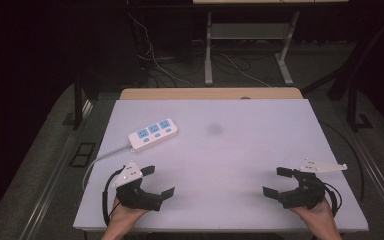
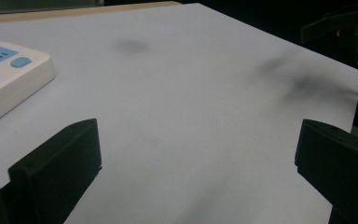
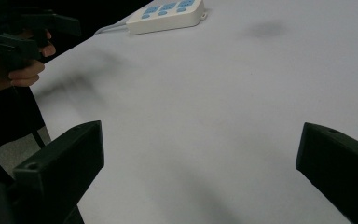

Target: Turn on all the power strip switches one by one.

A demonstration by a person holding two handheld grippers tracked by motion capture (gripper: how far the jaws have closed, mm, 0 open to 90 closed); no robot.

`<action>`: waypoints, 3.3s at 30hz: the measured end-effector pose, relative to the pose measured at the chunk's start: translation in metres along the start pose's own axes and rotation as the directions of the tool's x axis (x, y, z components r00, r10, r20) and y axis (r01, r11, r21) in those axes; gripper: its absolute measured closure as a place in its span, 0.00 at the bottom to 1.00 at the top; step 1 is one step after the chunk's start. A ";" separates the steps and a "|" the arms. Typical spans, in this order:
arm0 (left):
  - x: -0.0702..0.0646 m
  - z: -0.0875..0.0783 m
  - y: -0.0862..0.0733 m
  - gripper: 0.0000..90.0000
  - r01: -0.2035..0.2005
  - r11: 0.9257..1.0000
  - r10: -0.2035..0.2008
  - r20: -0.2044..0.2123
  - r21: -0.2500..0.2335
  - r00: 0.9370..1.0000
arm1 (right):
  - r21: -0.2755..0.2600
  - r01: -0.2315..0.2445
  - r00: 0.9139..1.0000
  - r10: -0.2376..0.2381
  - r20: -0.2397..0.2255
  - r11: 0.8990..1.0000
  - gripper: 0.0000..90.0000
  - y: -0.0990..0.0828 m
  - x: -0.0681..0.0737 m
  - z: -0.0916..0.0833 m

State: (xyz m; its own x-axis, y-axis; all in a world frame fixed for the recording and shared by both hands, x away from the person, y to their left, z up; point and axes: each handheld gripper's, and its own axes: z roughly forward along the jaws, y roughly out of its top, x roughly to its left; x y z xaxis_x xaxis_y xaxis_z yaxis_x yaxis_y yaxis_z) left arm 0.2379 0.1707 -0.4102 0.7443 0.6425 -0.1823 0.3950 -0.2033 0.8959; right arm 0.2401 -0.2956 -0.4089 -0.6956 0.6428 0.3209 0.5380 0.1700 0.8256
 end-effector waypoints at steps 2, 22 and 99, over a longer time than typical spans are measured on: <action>0.000 0.000 0.000 0.00 -0.001 1.000 0.001 0.001 0.000 1.000 | 0.001 -0.001 1.000 0.001 0.000 1.000 0.01 0.000 0.000 0.000; -0.003 -0.001 0.006 0.00 -0.012 1.000 0.012 0.011 0.012 1.000 | 0.026 -0.027 1.000 0.028 -0.010 0.999 0.01 -0.003 -0.004 -0.002; 0.078 -0.010 0.094 0.00 -0.005 0.974 0.021 -0.068 0.228 0.997 | 0.038 -0.030 0.999 0.031 -0.012 0.999 0.01 -0.004 -0.008 0.000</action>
State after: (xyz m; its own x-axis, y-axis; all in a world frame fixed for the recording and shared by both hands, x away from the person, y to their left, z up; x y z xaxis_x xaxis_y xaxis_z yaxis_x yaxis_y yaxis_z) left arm 0.3279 0.2092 -0.3364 0.7141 0.6867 -0.1359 0.5040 -0.3696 0.7806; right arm 0.2432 -0.3019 -0.4150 -0.6843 0.6388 0.3516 0.5767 0.1790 0.7971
